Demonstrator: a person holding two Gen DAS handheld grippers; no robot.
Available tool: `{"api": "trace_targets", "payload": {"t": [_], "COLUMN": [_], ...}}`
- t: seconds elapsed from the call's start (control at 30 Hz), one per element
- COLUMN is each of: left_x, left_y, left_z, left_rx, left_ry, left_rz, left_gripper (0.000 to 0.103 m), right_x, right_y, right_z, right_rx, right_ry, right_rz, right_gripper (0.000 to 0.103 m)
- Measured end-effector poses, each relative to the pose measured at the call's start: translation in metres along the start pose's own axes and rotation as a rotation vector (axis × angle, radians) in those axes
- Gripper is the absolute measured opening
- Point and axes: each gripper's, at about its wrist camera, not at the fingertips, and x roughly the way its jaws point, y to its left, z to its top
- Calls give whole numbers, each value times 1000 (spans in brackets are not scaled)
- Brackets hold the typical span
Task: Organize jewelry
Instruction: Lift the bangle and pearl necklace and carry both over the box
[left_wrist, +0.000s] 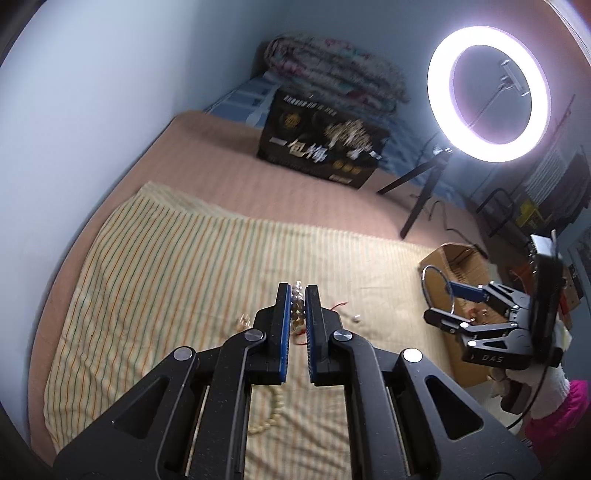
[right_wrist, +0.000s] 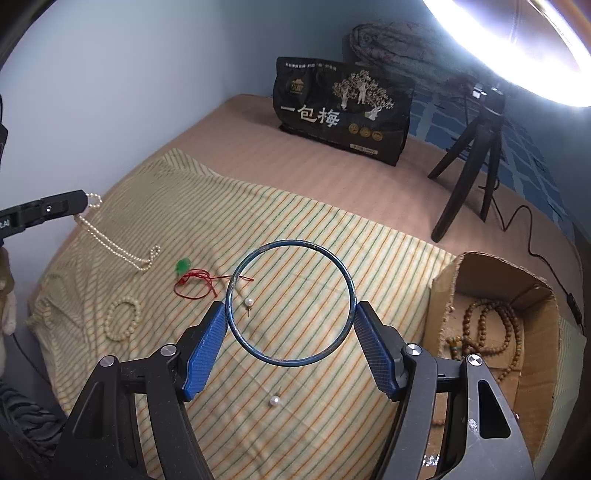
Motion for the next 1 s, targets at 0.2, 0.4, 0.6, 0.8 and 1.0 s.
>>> {"api": "trace_targets", "payload": {"t": [0.2,0.4,0.6,0.8,1.0], "left_x": [-20,-31,-36,-36,-29], "left_y": [-32,-73,-115,-166,-213], "left_z": [6,9,9,7,4], "left_rx": [17,58,96,150,193], "left_ry": [-48,-82,-100,-106,-101], "left_rz": [-69,-136,-217,-295,-366], "left_gripper": [5,5,5,5,5], "right_x": [-29,-57,-84,-102,-109], "right_y": [-18,-44,-79,-112,-136], "right_z": [-10,-21,-37,-52,-66], "right_rx": [19,53,112,165,196], "right_ry": [-35,-66,-93,-100,-86], "right_rz": [-19,-53,-90,-128,-161], "right_gripper": [70,70,70,70,70]}}
